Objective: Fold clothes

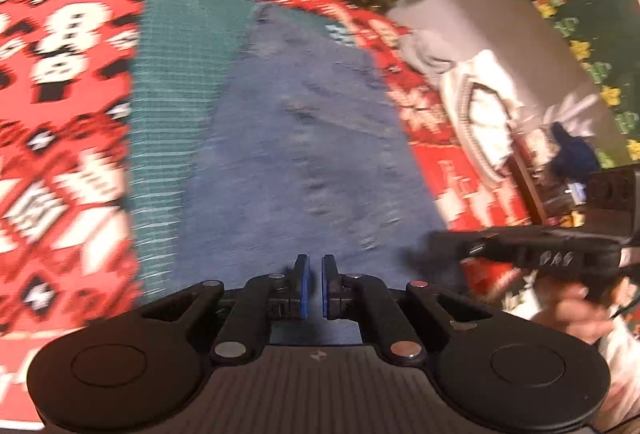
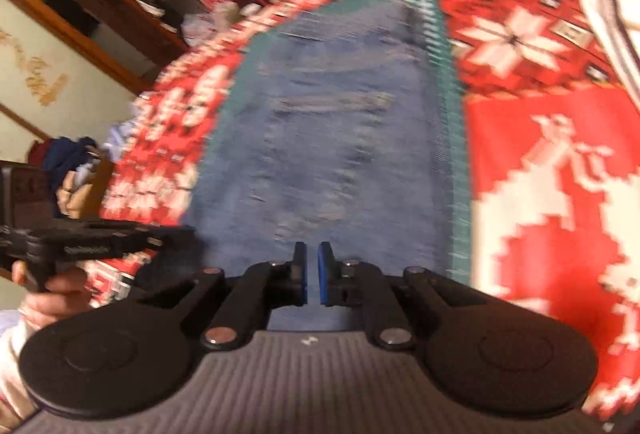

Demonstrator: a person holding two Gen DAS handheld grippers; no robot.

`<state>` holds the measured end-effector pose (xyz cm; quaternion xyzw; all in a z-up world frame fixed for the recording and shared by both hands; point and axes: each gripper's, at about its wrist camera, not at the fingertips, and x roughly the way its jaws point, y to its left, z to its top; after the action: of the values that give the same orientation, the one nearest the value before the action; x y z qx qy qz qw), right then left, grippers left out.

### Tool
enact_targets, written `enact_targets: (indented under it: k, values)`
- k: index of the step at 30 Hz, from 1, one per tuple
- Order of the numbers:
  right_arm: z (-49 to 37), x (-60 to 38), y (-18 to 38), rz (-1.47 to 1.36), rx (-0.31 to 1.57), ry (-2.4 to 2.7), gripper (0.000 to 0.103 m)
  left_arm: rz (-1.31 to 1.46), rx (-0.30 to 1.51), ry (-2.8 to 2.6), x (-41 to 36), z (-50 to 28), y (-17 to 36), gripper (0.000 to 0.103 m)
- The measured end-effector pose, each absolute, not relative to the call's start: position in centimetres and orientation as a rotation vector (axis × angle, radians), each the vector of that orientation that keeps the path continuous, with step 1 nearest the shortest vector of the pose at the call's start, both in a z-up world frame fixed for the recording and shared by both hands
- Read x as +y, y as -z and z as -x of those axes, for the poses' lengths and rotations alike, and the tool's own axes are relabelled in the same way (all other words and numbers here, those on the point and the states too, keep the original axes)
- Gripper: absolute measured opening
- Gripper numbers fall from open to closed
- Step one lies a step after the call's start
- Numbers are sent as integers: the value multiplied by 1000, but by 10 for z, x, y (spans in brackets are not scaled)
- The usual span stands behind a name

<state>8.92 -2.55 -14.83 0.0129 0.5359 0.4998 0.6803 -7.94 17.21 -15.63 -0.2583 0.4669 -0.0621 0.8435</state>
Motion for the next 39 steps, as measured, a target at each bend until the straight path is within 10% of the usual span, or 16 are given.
enact_targets:
  k: [39]
  values:
    - [-63, -39, 154, 57, 1216, -1054, 8, 569, 1049, 55, 169, 126, 182, 2]
